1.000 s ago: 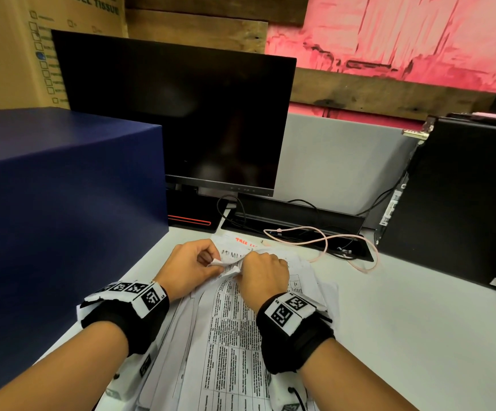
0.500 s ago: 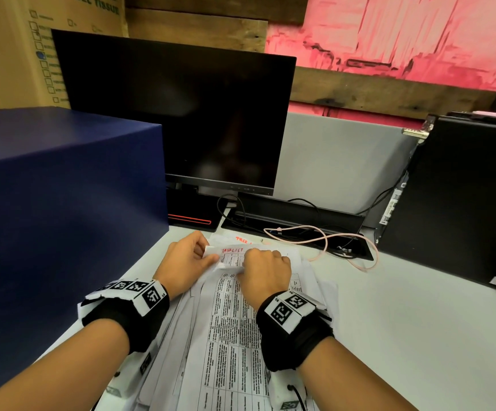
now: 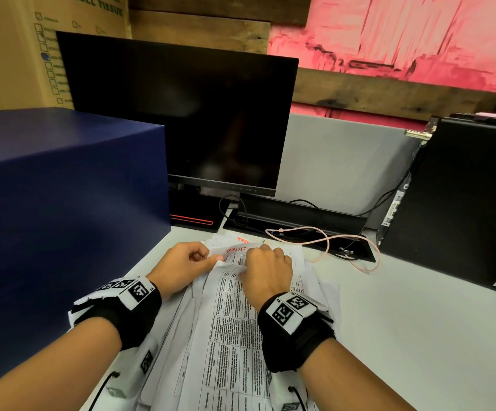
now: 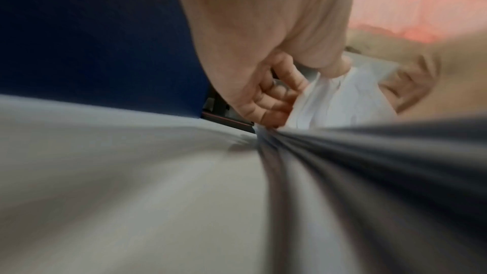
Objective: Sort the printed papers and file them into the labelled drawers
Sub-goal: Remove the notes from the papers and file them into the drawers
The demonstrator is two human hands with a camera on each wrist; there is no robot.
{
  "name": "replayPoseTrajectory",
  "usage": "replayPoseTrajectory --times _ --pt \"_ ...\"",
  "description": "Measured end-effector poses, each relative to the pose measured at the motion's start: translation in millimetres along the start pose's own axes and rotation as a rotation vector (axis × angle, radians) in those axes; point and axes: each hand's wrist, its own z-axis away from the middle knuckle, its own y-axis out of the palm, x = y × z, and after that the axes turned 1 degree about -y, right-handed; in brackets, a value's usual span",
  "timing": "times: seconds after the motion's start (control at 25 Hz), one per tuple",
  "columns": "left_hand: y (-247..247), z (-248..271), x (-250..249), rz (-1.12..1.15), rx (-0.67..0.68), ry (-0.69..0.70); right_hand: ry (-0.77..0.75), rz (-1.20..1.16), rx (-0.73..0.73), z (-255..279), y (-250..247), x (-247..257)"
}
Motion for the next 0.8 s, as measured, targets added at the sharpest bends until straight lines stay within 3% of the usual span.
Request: replayPoseTrajectory --times 0.16,0.44,0.68,0.8 --pt "-8.6 3.8 9.7 0.260 0.056 -0.045 -0.097 -0.037 -0.007 -3.6 2.0 -2.3" --pt "-19.3 5.7 -12.6 0.100 0.196 0.034 -0.263 -0.147 0.009 -20.1 -6.2 -5.3" --pt "-21.8 19.2 -24.0 0.045 0.233 0.001 -0.246 -0.174 -0.146 -19.7 -37.6 -9.7" --pt "-18.2 27.6 -36.9 -0.040 0.180 0.017 -0.273 -0.252 -0.226 -11.5 -56.3 -12.1"
